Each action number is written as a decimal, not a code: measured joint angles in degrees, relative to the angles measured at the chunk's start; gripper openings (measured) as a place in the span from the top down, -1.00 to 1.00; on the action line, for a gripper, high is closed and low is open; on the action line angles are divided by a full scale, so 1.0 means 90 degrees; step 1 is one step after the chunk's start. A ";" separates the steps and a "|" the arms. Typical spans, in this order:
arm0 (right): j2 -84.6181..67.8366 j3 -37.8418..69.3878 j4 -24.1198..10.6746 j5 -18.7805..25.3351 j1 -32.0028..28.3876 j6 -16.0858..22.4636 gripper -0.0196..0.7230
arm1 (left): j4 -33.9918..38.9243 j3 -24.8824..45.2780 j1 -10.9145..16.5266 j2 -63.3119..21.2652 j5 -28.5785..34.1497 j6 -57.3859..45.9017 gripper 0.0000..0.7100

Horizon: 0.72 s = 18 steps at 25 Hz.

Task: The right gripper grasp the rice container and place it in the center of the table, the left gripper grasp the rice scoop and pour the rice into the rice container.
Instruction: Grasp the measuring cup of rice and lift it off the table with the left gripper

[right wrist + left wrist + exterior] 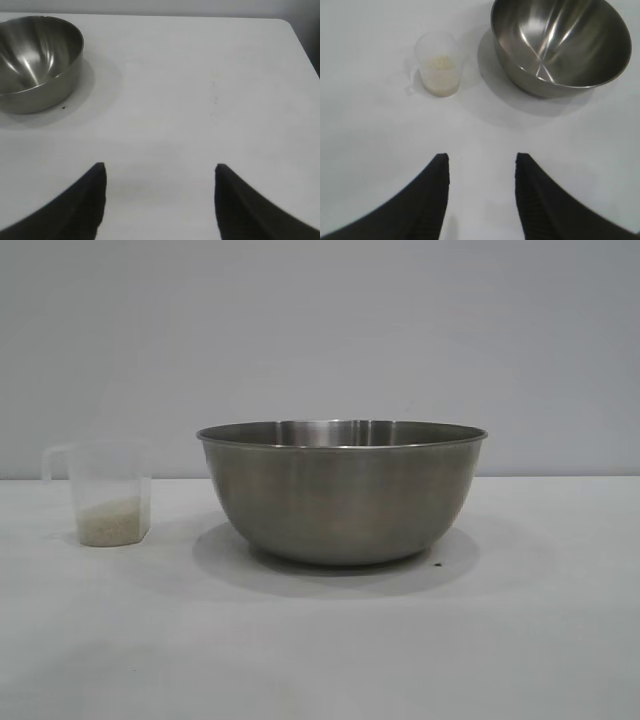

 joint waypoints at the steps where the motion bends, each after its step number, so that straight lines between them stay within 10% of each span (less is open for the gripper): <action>1: 0.0000 0.0000 -0.0010 0.0000 0.0000 0.0000 -0.13 | -0.0357 0.0138 0.0000 0.0000 -0.0225 0.0258 0.24; 11: 0.0000 0.0000 -0.0010 0.0000 0.0000 0.0000 -0.13 | -0.3993 0.0800 0.0000 0.0041 -0.1613 0.3563 0.24; 18: 0.0000 0.0000 -0.0010 0.0000 0.0000 0.0000 -0.13 | -0.5615 0.0868 0.0000 0.0405 -0.1396 0.4185 0.24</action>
